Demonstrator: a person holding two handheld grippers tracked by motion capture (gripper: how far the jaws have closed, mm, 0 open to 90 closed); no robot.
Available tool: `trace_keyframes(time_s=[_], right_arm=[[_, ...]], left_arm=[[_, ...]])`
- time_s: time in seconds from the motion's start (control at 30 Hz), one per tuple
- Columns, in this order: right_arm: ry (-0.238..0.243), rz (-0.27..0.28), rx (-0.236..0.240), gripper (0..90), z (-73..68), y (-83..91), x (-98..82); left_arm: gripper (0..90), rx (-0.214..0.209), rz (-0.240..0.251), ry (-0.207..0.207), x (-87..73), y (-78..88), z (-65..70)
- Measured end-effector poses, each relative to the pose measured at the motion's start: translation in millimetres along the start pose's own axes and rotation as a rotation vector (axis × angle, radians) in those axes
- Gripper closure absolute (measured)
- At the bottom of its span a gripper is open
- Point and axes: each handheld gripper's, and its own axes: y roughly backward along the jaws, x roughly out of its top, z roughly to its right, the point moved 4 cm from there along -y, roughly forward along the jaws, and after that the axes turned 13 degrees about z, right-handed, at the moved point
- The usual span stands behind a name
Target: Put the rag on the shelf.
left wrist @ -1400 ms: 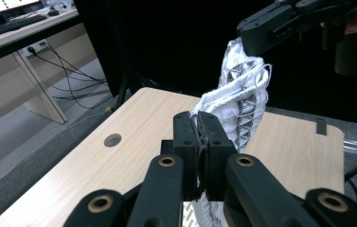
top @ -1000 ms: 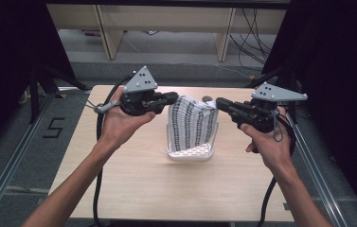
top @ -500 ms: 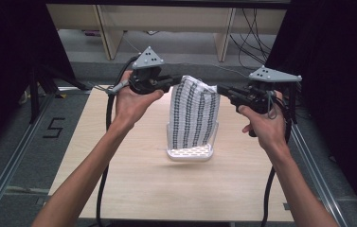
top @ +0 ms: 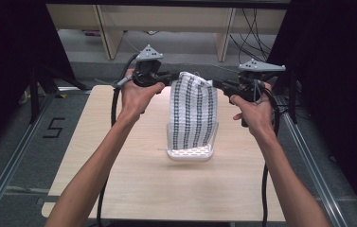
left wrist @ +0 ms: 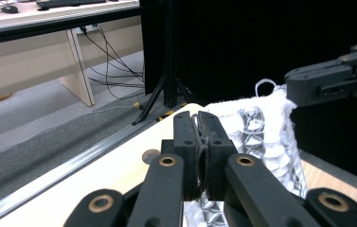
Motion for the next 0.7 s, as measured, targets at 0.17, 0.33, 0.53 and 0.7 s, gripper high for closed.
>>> trace_keyframes(time_s=[0.17, 0.33, 0.53, 0.7], right_arm=[[-0.030, -0.017, -0.019, 88.1, 5.1, -8.8, -5.0], [-0.056, -0.046, -0.038, 87.9, 10.4, -19.2, -12.6], [-0.054, -0.076, -0.059, 87.7, 18.2, -31.8, -24.0], [-0.069, -0.124, -0.069, 87.1, 25.3, -37.3, -37.2]], left_arm=[[86.9, 0.017, -0.018, 0.028, -10.0, -8.1, -7.3], [86.8, 0.034, -0.035, 0.063, -22.4, -14.9, -16.7], [86.7, 0.039, -0.064, 0.096, -38.1, -23.7, -24.1], [86.6, 0.032, -0.105, 0.114, -52.4, -28.2, -27.4]])
